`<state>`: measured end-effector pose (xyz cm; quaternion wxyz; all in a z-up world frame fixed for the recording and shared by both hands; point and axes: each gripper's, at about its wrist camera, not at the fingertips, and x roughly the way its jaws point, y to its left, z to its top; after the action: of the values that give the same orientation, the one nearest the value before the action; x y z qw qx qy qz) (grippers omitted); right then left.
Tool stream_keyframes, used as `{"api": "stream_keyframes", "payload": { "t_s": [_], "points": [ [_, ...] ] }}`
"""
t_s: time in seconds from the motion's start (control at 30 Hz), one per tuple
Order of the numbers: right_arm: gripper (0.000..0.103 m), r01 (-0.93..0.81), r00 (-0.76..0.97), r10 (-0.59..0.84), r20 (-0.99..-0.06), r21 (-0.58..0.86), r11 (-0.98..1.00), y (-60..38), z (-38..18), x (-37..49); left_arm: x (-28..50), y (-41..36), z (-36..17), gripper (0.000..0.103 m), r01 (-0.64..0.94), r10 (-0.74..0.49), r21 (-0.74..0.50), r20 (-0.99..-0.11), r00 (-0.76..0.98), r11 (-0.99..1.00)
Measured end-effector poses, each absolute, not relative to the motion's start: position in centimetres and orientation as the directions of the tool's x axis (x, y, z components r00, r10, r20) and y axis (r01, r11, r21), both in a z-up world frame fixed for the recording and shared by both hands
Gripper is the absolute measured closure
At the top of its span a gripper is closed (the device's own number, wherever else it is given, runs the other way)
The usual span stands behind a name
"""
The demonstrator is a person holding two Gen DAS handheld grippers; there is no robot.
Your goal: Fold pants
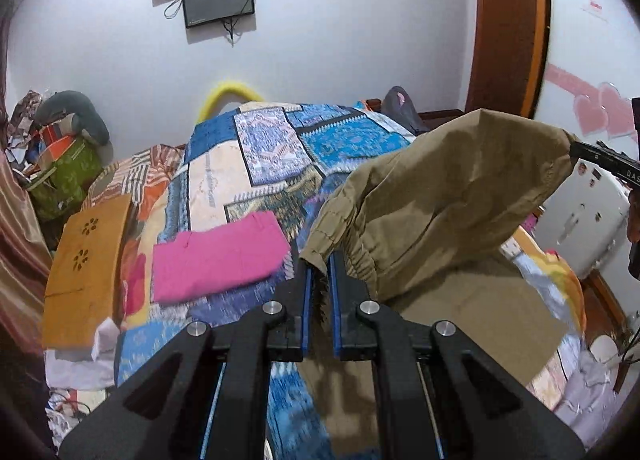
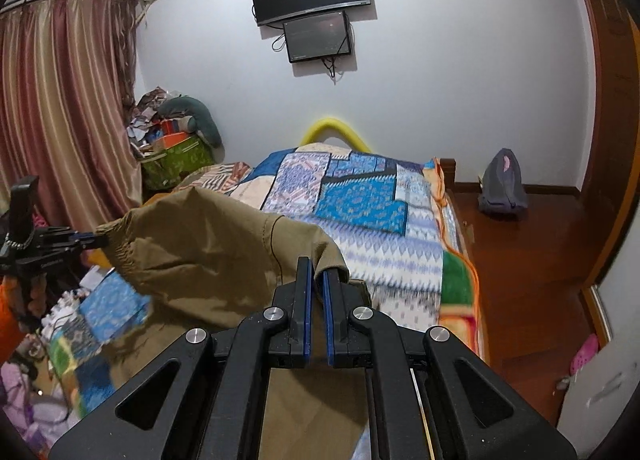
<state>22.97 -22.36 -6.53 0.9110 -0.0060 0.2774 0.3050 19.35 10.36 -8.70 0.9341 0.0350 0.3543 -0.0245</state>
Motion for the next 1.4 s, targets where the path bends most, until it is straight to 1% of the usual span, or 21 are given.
{"api": "stream_keyframes", "payload": {
  "t_s": [0.2, 0.37, 0.57, 0.63, 0.67, 0.7, 0.8, 0.83, 0.9, 0.97, 1.07, 1.2, 1.27, 1.4],
  "points": [
    [0.099, -0.543, 0.633, 0.543, -0.552, 0.183, 0.819, -23.8, -9.7, 19.2, 15.3, 9.9, -11.3, 0.095, 0.081, -0.027, 0.047, -0.690, 0.724, 0.996],
    [0.098, -0.516, 0.607, 0.517, -0.604, 0.196, 0.834, -24.3, -13.1, 17.4, 12.5, 9.8, -14.7, 0.096, 0.077, -0.038, 0.019, -0.738, 0.674, 0.997],
    [0.098, -0.470, 0.554, 0.489, -0.674, 0.232, 0.852, -24.7, -17.6, 16.7, 11.1, 10.2, -18.7, 0.098, 0.063, -0.038, 0.000, -0.798, 0.602, 0.998],
    [0.098, -0.459, 0.534, 0.472, -0.701, 0.228, 0.859, -24.6, -19.0, 16.3, 10.7, 10.2, -19.7, 0.098, 0.057, -0.025, 0.010, -0.812, 0.583, 0.998],
    [0.097, -0.454, 0.522, 0.458, -0.720, 0.220, 0.863, -24.5, -19.8, 16.2, 10.5, 10.2, -20.0, 0.098, 0.054, -0.020, 0.013, -0.817, 0.577, 0.998],
    [0.094, -0.450, 0.514, 0.451, -0.729, 0.219, 0.866, -24.6, -20.0, 15.9, 10.4, 10.3, -20.2, 0.098, 0.049, -0.017, 0.014, -0.820, 0.572, 0.999],
    [0.092, -0.415, 0.483, 0.421, -0.768, 0.223, 0.882, -25.2, -21.2, 16.0, 9.9, 10.9, -20.0, 0.098, 0.025, 0.005, 0.023, -0.822, 0.569, 0.999],
    [0.089, -0.406, 0.480, 0.414, -0.773, 0.222, 0.886, -25.6, -21.3, 15.9, 9.7, 11.2, -19.8, 0.098, 0.013, 0.012, 0.024, -0.820, 0.572, 1.000],
    [0.089, -0.379, 0.484, 0.380, -0.788, 0.203, 0.903, -26.5, -21.1, 15.7, 9.6, 12.0, -19.1, 0.098, -0.016, 0.031, 0.026, -0.816, 0.578, 1.000],
    [0.089, -0.361, 0.502, 0.357, -0.788, 0.183, 0.914, -27.2, -20.5, 15.3, 9.5, 12.7, -17.9, 0.098, -0.039, 0.040, 0.021, -0.803, 0.595, 0.999],
    [0.089, -0.347, 0.547, 0.344, -0.763, 0.168, 0.923, -27.9, -18.6, 15.5, 9.8, 12.7, -15.9, 0.098, -0.040, 0.032, 0.008, -0.781, 0.623, 0.999],
    [0.087, -0.385, 0.577, 0.401, -0.712, 0.195, 0.902, -26.9, -16.4, 15.7, 11.1, 10.9, -14.2, 0.098, 0.012, -0.033, -0.034, -0.766, 0.642, 0.999],
    [0.085, -0.421, 0.565, 0.444, -0.695, 0.219, 0.880, -25.5, -16.2, 15.8, 11.8, 9.8, -14.2, 0.098, 0.034, -0.061, -0.051, -0.768, 0.638, 0.998],
    [0.084, -0.469, 0.505, 0.468, -0.725, 0.226, 0.854, -22.4, -18.5, 16.3, 13.4, 7.5, -16.3, 0.097, 0.062, -0.077, -0.049, -0.795, 0.601, 0.997]
  ]
}}
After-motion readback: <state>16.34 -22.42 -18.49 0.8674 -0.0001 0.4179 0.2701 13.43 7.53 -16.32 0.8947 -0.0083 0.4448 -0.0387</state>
